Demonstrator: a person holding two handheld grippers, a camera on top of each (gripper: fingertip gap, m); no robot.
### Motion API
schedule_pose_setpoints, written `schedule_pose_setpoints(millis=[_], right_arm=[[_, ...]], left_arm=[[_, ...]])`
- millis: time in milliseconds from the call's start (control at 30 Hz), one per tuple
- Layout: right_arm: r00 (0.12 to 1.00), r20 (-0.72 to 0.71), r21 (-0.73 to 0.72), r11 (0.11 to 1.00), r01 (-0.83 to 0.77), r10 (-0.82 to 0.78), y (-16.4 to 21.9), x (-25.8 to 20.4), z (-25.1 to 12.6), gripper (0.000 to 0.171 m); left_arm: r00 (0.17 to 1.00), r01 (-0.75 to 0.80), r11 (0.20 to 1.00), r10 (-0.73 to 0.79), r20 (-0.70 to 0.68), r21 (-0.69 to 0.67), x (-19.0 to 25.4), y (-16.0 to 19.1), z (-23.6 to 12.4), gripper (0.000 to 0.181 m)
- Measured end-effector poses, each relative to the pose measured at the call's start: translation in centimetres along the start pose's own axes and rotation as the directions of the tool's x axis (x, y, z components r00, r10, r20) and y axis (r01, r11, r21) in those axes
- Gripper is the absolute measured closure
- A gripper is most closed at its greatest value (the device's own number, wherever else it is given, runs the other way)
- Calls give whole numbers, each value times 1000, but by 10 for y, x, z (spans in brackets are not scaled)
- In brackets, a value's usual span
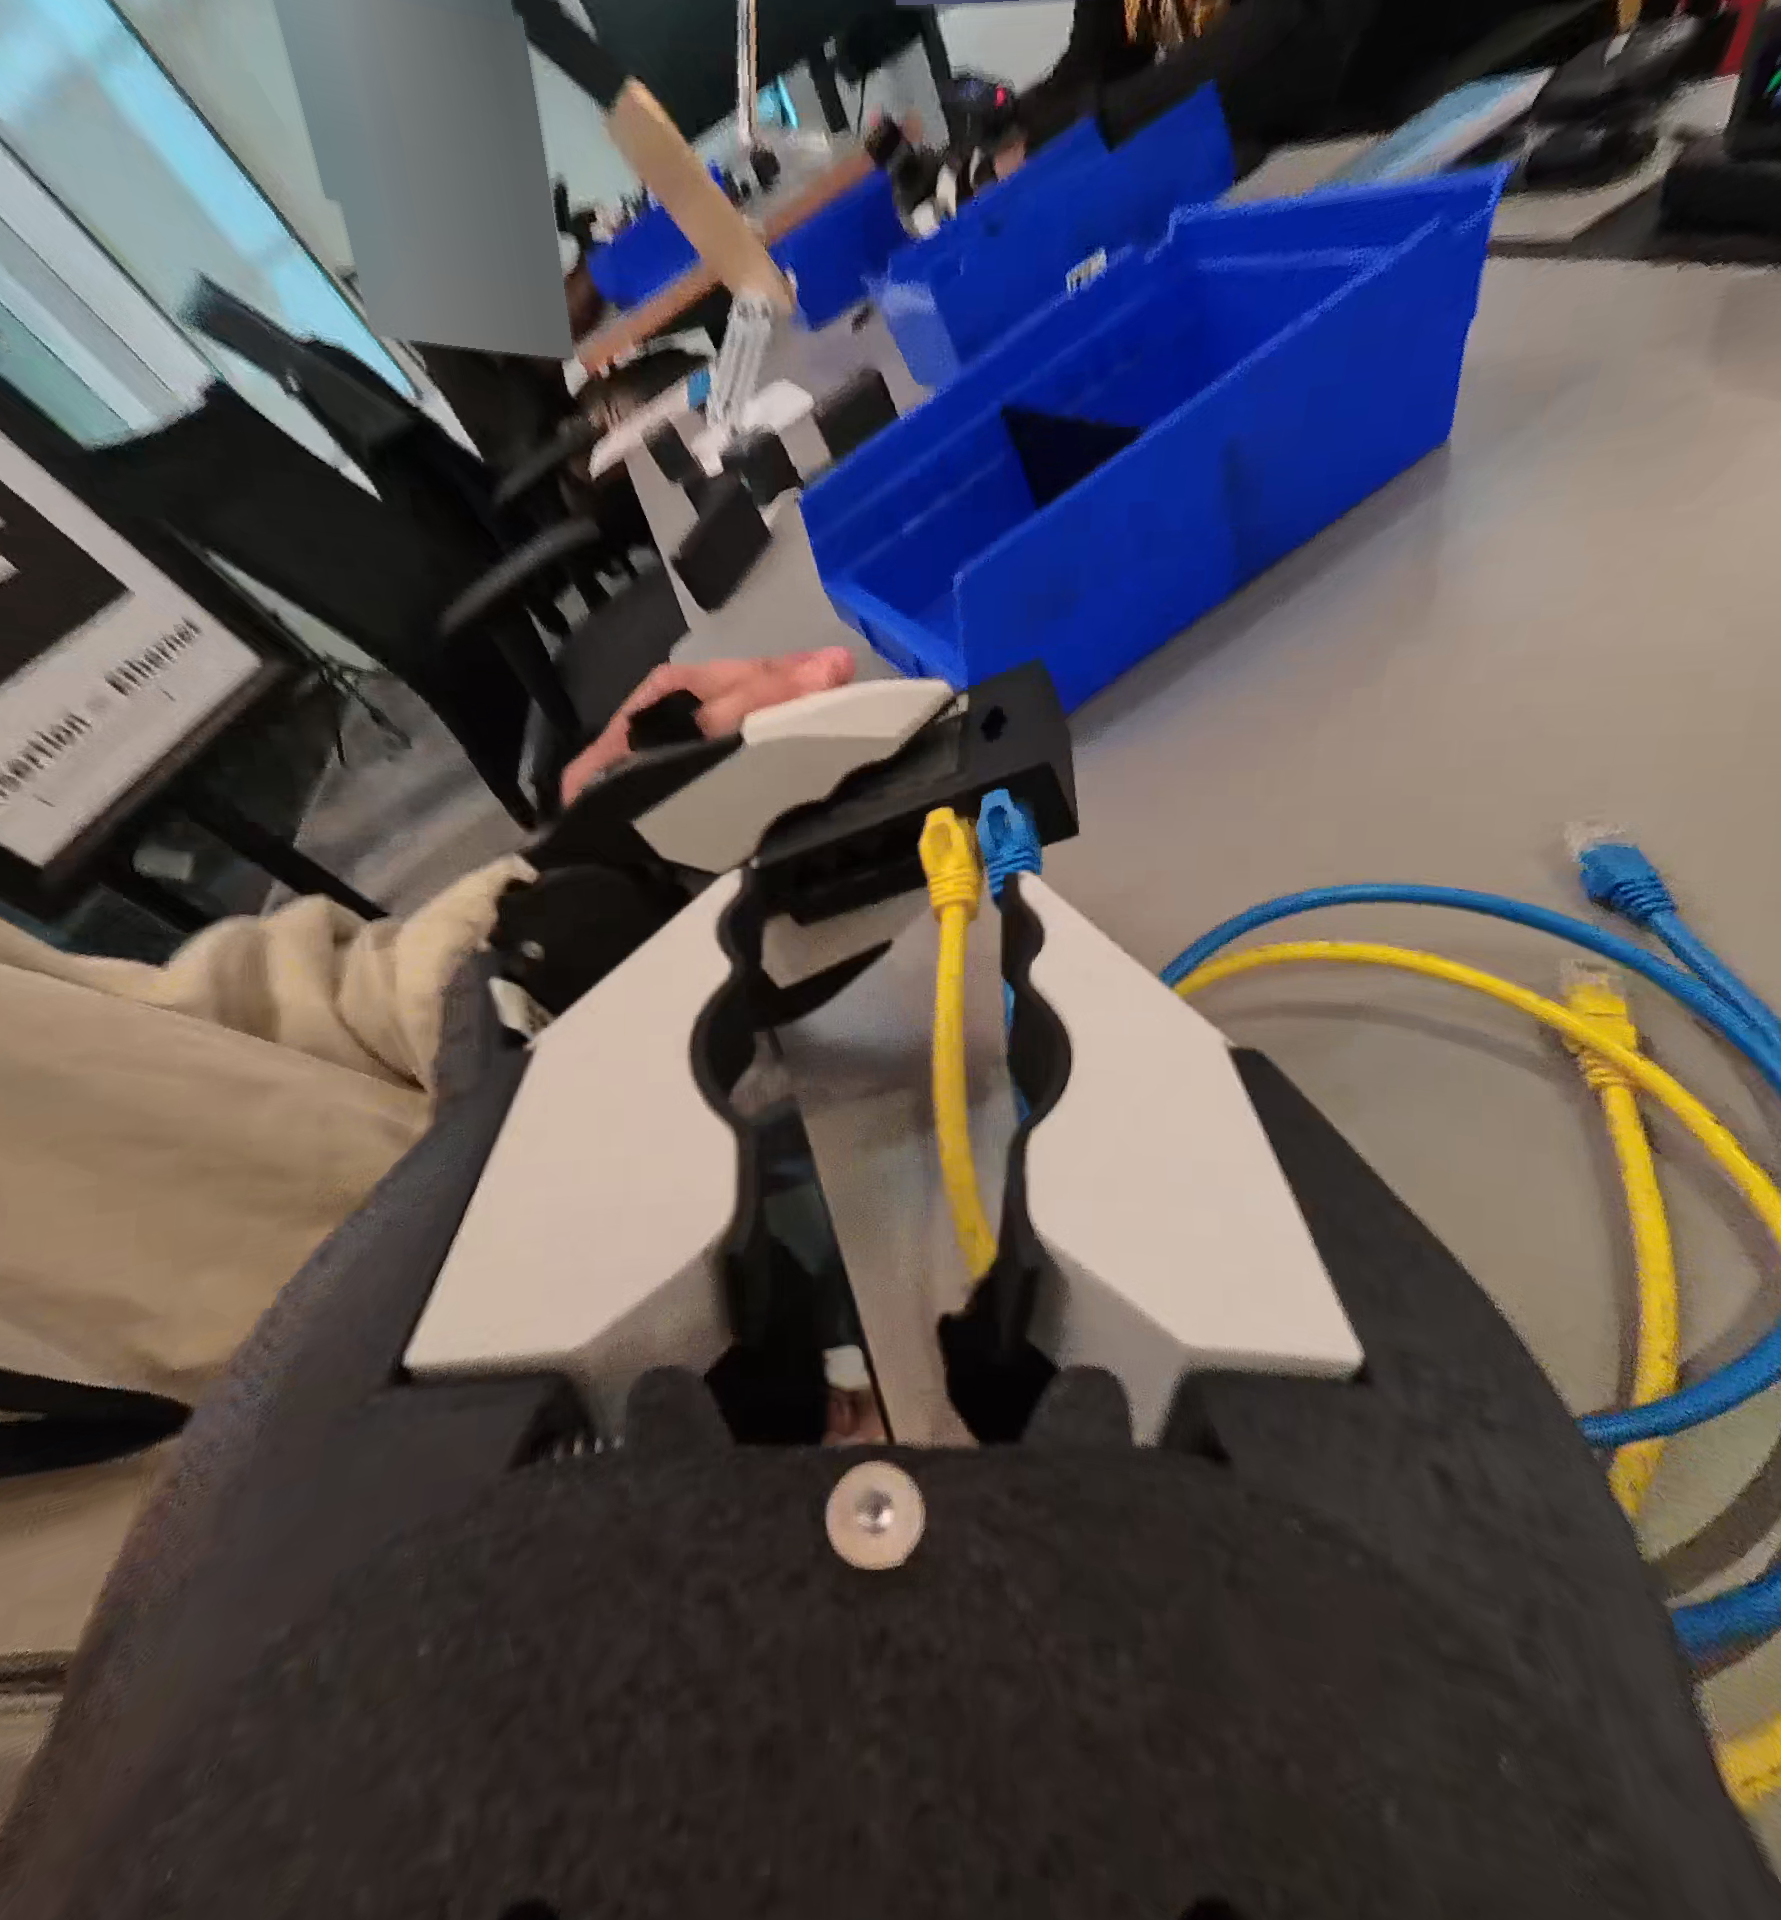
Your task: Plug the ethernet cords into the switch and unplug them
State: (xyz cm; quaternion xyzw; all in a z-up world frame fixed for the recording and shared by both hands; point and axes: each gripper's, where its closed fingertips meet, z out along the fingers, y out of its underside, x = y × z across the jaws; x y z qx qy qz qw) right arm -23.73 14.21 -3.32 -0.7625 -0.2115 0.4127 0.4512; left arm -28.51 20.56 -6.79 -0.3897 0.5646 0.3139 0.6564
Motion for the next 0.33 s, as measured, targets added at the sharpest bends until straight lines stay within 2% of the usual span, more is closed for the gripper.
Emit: schedule_pose_setpoints(millis=[67,167,233,333], right_arm=[[998,-31,79,996,50,-47,-13,-8,-13,126],[955,-90,84,953,290,-282,-10,-17,-20,122],[864,-140,32,870,492,-484,-3,-13,-22,121],[671,-160,-203,689,695,-724,14,-1,-22,123]], left_arm=[[1000,9,1000,-9,-11,-2,-1,2,0,150],[986,131,991,-126,-113,30,8,0,-1,148],[942,262,965,-250,-226,27,19,-1,-2,149],[813,443,896,-396,-427,12,35,-9,-8,148]])
